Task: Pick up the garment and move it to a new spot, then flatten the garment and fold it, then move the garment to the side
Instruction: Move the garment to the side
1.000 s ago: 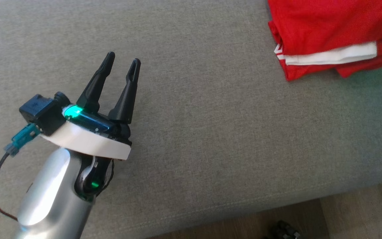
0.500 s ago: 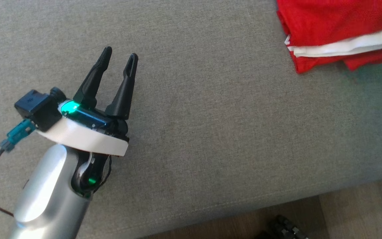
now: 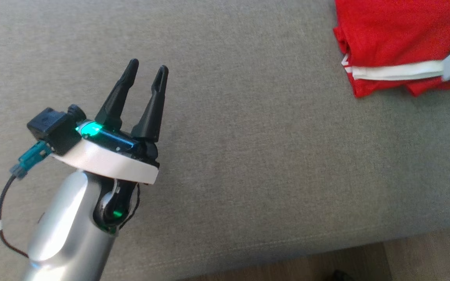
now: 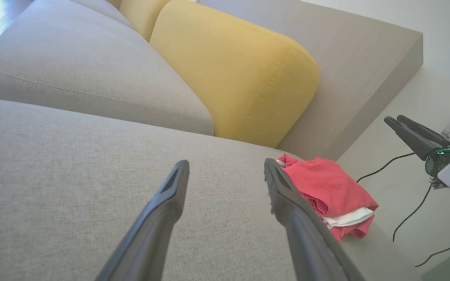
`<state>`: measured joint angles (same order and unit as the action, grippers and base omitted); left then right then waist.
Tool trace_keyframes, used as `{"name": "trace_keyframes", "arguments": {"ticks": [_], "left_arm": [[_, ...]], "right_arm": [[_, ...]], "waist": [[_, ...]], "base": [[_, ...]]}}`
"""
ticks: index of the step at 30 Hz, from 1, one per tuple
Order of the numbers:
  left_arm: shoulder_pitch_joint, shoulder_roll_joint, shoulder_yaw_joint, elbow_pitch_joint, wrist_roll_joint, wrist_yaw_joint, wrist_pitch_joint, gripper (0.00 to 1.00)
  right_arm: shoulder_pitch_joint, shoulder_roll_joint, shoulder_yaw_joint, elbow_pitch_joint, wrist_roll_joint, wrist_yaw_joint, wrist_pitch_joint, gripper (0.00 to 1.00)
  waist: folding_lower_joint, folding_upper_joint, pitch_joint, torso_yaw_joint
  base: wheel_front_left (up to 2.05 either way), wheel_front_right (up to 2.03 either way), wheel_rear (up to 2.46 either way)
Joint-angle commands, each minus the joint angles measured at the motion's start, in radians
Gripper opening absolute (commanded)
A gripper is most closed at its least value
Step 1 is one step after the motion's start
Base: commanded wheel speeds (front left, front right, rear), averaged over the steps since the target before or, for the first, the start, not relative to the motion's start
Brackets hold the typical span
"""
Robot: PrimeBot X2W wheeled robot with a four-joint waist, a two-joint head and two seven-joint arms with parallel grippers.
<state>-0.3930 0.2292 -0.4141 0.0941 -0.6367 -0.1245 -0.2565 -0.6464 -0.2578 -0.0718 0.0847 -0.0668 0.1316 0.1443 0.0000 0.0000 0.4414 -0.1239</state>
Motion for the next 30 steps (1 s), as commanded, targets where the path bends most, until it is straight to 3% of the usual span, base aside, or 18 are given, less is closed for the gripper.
{"name": "trace_keyframes", "arguments": {"ticks": [1, 9, 14, 22, 30], "left_arm": [[-0.005, 0.005, 0.034, -0.029, -0.009, -0.006, -0.005, 1.00], [0.070, -0.057, 0.117, -0.033, -0.003, -0.006, -0.005, 1.00], [0.130, -0.085, 0.158, -0.043, 0.045, -0.006, -0.005, 1.00], [0.229, -0.126, 0.202, -0.022, 0.105, -0.006, -0.005, 1.00], [0.285, -0.158, 0.277, -0.036, 0.175, -0.006, -0.005, 1.00]], "right_arm": [[0.030, 0.018, 0.024, -0.058, 0.014, -0.001, -0.025, 1.00], [0.184, 0.138, 0.057, -0.115, 0.088, -0.001, -0.193, 1.00], [0.296, 0.189, 0.024, -0.100, 0.152, -0.001, -0.272, 1.00], [0.440, 0.207, 0.019, -0.035, 0.171, -0.001, -0.379, 1.00], [0.511, 0.207, 0.066, -0.004, 0.166, -0.001, -0.405, 1.00]], "waist": [[0.0000, 0.0000, -0.039, 0.032], [0.0000, 0.0000, -0.162, 0.119], [0.0000, 0.0000, -0.208, 0.152], [0.0000, 0.0000, -0.261, 0.181], [0.0000, 0.0000, -0.290, 0.188]], "base": [[0.00, 0.00, 0.00], [0.00, 0.00, 0.00], [0.00, 0.00, 0.00], [0.00, 0.00, 0.00], [0.00, 0.00, 0.00]]}}
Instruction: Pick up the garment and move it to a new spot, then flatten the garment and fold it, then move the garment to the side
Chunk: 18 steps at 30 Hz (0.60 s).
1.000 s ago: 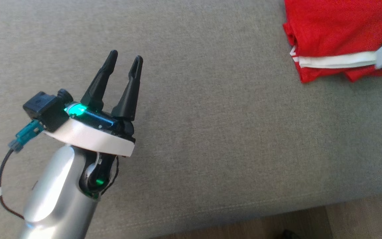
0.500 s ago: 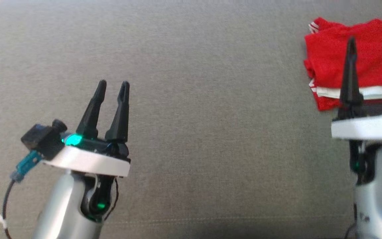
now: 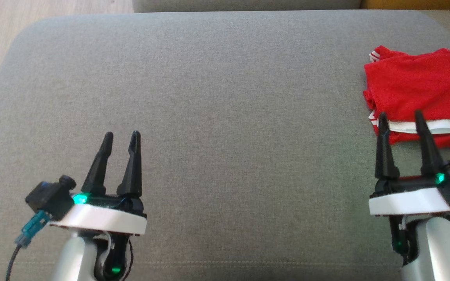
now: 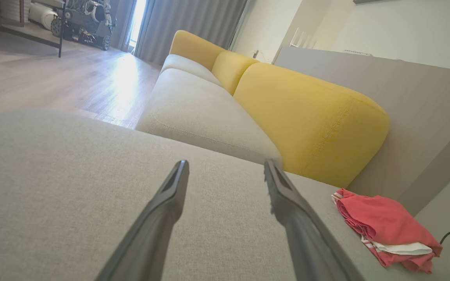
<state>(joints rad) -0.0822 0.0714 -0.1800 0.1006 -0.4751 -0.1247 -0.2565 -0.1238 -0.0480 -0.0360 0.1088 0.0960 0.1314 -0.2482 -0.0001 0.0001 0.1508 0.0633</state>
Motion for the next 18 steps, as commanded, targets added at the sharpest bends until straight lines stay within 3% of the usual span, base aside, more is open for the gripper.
{"name": "trace_keyframes", "arguments": {"ticks": [1, 9, 18], "left_arm": [[-0.024, -0.003, 0.049, -0.050, 0.024, -0.006, -0.005, 1.00], [-0.011, -0.016, 0.088, -0.074, 0.070, -0.006, -0.005, 1.00], [-0.011, -0.021, 0.126, -0.043, 0.043, -0.006, -0.005, 1.00]], "right_arm": [[-0.009, -0.002, 0.035, -0.027, -0.002, -0.001, -0.013, 1.00], [-0.008, -0.002, 0.040, -0.042, -0.003, -0.001, -0.013, 1.00], [-0.004, -0.002, 0.033, -0.053, -0.007, -0.001, -0.013, 1.00]], "waist": [[0.0001, -0.0001, 0.002, 0.000], [0.0001, -0.0001, 0.008, -0.004], [0.0001, -0.0001, 0.005, -0.003]], "base": [[0.00, 0.00, 0.00], [0.00, 0.00, 0.00], [0.00, 0.00, 0.00]]}}
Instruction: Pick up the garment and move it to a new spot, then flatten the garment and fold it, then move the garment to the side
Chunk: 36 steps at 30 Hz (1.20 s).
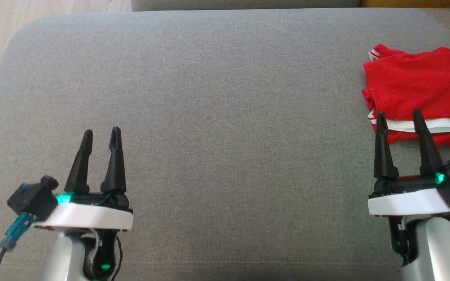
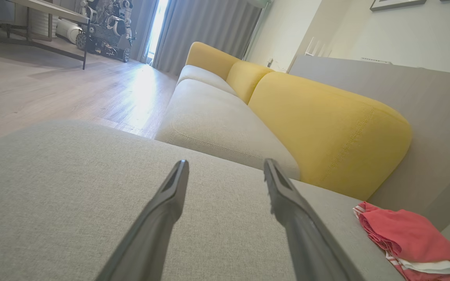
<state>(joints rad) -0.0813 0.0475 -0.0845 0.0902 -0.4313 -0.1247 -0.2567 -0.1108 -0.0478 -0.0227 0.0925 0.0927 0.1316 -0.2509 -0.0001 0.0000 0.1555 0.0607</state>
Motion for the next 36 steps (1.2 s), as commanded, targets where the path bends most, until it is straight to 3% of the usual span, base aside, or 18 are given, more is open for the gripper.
{"name": "trace_keyframes", "arguments": {"ticks": [1, 21, 22, 27, 36], "left_arm": [[-0.012, 0.003, 0.032, -0.035, -0.007, -0.006, -0.005, 1.00], [0.007, 0.003, 0.000, -0.031, -0.083, -0.006, -0.005, 1.00], [0.030, 0.000, -0.031, 0.006, -0.084, 0.000, 0.000, 0.00], [0.050, 0.000, -0.034, 0.058, -0.090, 0.002, 0.002, 0.00], [0.045, 0.007, -0.026, 0.064, -0.177, 0.002, 0.022, 0.00]], "right_arm": [[-0.017, -0.002, 0.020, -0.036, -0.003, -0.001, -0.011, 1.00], [-0.014, -0.002, 0.038, -0.018, -0.005, -0.001, -0.011, 1.00], [0.000, 0.000, 0.015, 0.013, 0.000, 0.000, 0.000, 0.00], [0.015, 0.002, 0.017, 0.064, 0.009, 0.000, 0.002, 0.00], [0.015, -0.005, 0.017, 0.070, 0.126, 0.000, 0.022, 0.00]], "waist": [[0.0001, 0.0000, -0.001, 0.001], [0.0001, 0.0000, -0.025, 0.013], [0.0001, 0.0000, -0.025, 0.013], [0.0001, 0.0000, -0.026, 0.013], [0.0001, 0.0000, -0.035, 0.007]], "base": [[0.00, 0.00, 0.00], [0.00, 0.00, 0.00], [0.00, 0.00, 0.00], [0.00, 0.00, 0.00], [0.00, 0.00, 0.00]]}}
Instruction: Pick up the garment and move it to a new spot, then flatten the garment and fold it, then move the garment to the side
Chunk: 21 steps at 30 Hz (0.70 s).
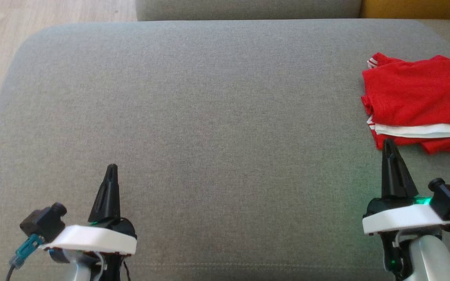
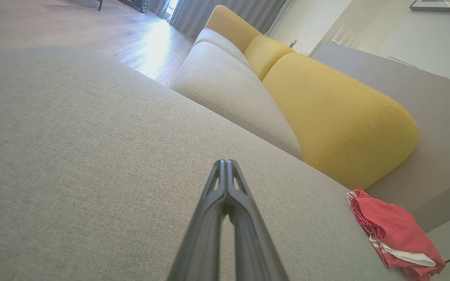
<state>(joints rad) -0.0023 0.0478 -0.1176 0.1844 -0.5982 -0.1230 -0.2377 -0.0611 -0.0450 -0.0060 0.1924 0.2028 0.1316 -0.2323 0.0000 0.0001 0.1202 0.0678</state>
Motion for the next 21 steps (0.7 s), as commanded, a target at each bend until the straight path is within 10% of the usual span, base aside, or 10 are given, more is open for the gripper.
{"name": "trace_keyframes", "arguments": {"ticks": [1, 21], "left_arm": [[-0.034, 0.007, 0.008, -0.029, -0.020, 0.000, 0.005, 0.00], [-0.048, 0.019, 0.030, -0.011, -0.208, -0.002, 0.052, 0.00]], "right_arm": [[-0.035, -0.009, 0.001, -0.029, 0.029, 0.000, 0.006, 0.00], [-0.037, -0.020, -0.002, -0.015, 0.284, 0.000, 0.053, 0.00]], "waist": [[0.0000, -0.0001, -0.001, -0.001], [0.0000, -0.0001, -0.021, -0.012]], "base": [[0.00, 0.00, 0.00], [0.00, 0.00, 0.00]]}}
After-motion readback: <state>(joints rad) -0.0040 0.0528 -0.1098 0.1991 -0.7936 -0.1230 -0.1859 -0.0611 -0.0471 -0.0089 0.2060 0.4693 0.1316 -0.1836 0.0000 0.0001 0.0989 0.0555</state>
